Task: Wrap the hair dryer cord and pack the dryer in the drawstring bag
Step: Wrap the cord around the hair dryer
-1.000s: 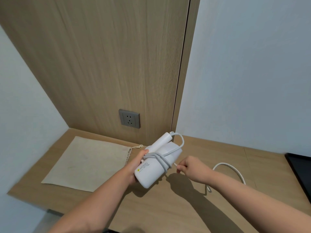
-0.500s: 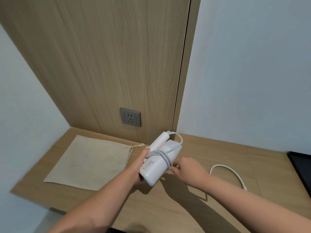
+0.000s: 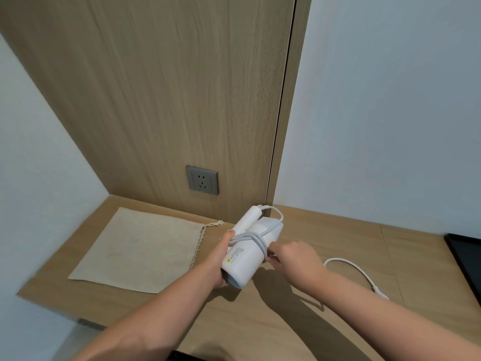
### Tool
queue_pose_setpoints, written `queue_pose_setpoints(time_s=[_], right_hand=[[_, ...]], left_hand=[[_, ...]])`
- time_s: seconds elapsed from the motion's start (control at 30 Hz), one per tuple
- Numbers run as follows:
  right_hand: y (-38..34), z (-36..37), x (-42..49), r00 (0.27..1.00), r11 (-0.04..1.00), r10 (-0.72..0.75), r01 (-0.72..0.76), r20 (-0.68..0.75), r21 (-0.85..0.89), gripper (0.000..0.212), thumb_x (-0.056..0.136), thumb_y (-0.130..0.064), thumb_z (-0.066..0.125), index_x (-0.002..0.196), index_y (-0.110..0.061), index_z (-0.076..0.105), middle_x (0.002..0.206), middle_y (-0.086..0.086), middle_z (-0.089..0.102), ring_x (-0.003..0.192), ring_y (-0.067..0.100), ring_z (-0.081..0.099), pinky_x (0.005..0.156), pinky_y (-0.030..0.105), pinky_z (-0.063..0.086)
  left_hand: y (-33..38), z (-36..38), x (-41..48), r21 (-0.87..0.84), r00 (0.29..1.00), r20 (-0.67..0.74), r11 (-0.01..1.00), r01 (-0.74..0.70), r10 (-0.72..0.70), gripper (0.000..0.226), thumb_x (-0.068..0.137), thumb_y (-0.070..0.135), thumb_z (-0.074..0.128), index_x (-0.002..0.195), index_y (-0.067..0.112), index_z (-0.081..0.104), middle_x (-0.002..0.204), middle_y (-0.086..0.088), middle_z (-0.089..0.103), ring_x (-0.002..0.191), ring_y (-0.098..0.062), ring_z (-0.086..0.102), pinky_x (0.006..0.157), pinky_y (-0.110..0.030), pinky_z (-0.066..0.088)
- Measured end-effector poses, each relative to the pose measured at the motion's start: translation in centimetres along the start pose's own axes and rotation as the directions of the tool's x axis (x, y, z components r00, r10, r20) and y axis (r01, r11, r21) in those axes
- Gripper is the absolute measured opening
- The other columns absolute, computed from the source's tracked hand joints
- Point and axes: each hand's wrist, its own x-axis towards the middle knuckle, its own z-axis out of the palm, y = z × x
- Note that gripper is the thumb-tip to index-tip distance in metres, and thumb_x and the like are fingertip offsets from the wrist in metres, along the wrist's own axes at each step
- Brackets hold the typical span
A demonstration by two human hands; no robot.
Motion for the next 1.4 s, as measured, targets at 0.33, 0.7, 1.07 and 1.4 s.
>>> queue_pose_setpoints(time_s=[0.33, 0.7, 1.07, 1.4], right_hand=[[1.2, -3.6, -1.4, 0.831, 0.665, 0.125, -0.475, 0.542, 0.576, 0.025, 0.096, -0.019, 0.047, 0.089, -0.006, 0.067, 0.048, -0.001, 0.047, 0.035, 0.012, 0.036, 0.039, 0.02, 0.033], [-2.2, -7.8, -0.2, 0.872, 0.982, -0.187, 0.179, 0.452, 0.062, 0.016, 0.089, -0.018, 0.052, 0.08, -0.009, 0.06, 0.069, 0.002, 0.054, 0.061, 0.018, 0.046, 0.052, 0.027, 0.033], [0.4, -9.8, 1.6, 0.922, 0.991, -0.136, 0.132, 0.363, 0.034, 0.014, 0.085, -0.013, 0.06, 0.09, -0.012, 0.073, 0.086, 0.001, 0.07, 0.074, 0.014, 0.055, 0.069, 0.028, 0.048], [1.9, -10.3, 1.1, 0.963, 0.943, -0.115, 0.028, 0.244, 0.331, 0.009, 0.087, -0.013, 0.064, 0.084, -0.012, 0.073, 0.075, -0.007, 0.065, 0.074, 0.005, 0.06, 0.07, 0.021, 0.049]], left_hand=[[1.5, -0.2, -1.5, 0.329, 0.95, -0.078, 0.908, -0.261, 0.302, 0.036, 0.089, 0.047, 0.057, 0.102, 0.014, 0.064, 0.084, -0.005, 0.07, 0.07, -0.019, 0.066, 0.057, -0.026, 0.048], [1.0, -0.4, -2.4, 0.829, 0.803, -0.055, 0.475, -0.295, 0.593, 0.036, 0.078, 0.056, 0.063, 0.093, 0.024, 0.063, 0.084, 0.004, 0.067, 0.073, -0.012, 0.062, 0.057, -0.025, 0.044], [1.9, -2.1, -2.2, 0.901, 0.855, 0.125, 0.303, -0.309, 0.503, 0.03, 0.077, 0.056, 0.063, 0.09, 0.029, 0.062, 0.086, 0.005, 0.067, 0.078, -0.013, 0.064, 0.067, -0.03, 0.048], [2.3, -2.8, -0.9, 0.764, 0.906, 0.06, 0.565, -0.311, 0.418, 0.036, 0.085, 0.05, 0.061, 0.106, 0.02, 0.064, 0.097, -0.002, 0.07, 0.083, -0.017, 0.067, 0.071, -0.031, 0.05]])
